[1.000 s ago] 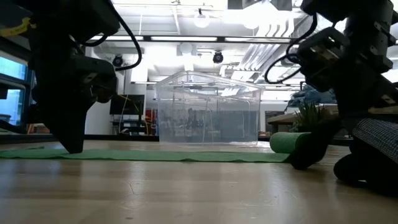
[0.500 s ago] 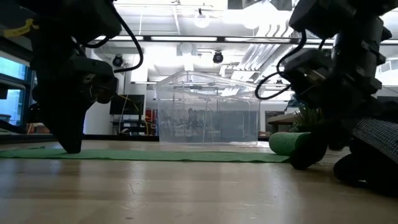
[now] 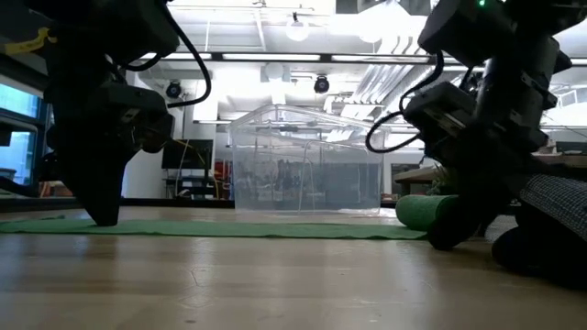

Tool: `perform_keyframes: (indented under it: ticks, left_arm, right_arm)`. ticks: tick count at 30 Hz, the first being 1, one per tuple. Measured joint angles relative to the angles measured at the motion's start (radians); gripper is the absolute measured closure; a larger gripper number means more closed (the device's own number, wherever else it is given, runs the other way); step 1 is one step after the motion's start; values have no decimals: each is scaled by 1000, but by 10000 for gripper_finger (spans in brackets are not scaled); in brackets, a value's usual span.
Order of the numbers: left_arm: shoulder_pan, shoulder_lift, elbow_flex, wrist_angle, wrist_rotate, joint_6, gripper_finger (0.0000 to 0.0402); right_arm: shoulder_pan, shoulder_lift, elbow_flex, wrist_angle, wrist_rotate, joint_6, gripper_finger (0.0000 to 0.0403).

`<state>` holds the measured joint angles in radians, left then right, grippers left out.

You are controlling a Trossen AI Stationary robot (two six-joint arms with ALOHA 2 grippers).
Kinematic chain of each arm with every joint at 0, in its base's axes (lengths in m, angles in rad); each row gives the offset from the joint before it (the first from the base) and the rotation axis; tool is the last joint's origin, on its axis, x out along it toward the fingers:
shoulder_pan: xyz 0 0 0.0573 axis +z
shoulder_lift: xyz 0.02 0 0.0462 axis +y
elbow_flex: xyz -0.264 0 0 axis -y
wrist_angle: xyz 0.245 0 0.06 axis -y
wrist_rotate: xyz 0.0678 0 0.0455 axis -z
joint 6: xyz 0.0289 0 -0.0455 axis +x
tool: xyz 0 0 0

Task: Roll bandage
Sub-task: Roll the green bandage

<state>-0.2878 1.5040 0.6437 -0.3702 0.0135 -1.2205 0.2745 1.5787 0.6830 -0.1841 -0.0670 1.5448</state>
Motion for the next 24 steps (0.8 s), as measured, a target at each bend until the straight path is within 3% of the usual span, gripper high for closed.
perform_keyframes:
  ticks: [6,13,19,24]
  left_arm:
    - [0,0,0,0,0,1,401]
    - [0,0,0,1,1,0,401]
    - [0,0,0,4,9,1,401]
    - [-1,1,-1,6,58,2,401]
  right_arm:
    - [-21,5,49,67,41,-57,403]
    - [-91,19,147,130,29,-298,403]
    - [-126,13,252,8,-31,-424,403]
    - [-109,12,285,-192,-59,-400,403]
